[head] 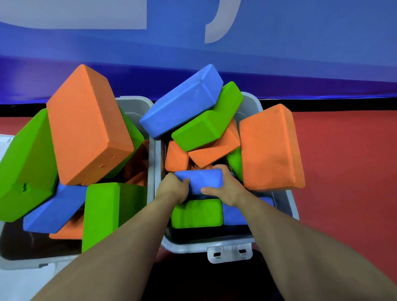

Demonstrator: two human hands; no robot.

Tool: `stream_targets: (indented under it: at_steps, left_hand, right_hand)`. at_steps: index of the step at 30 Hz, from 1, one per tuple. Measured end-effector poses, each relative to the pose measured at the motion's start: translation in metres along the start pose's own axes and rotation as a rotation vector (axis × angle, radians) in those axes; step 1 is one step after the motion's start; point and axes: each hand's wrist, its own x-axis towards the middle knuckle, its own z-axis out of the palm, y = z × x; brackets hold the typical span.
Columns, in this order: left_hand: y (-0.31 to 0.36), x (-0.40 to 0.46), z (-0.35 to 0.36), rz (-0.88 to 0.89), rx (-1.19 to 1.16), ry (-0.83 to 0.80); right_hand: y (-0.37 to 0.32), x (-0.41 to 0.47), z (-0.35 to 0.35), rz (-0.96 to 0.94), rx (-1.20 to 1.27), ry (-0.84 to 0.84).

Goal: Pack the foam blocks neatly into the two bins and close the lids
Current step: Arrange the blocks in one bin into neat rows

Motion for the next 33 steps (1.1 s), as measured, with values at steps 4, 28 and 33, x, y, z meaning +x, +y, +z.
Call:
stream_targets:
  at_steps: [4,28,33]
  left_hand:
    - [-0.005,-0.005,0.002,0.043,-0.002,-0.043]
    - [-0.003,-0.005,0.010,0.096,-0.225,-0.027]
    - [-0.003,-0.008,0.012,0.037,-0.239,-0.063]
  right_hand:
    - [0.008,0.003,-0.002,0.019,-0.007,-0.037]
    - [0.007,0.011,-0.006,0.002,0.000,0.081]
    - [0.012,0.011,-0.002,0.085,0.045,0.023]
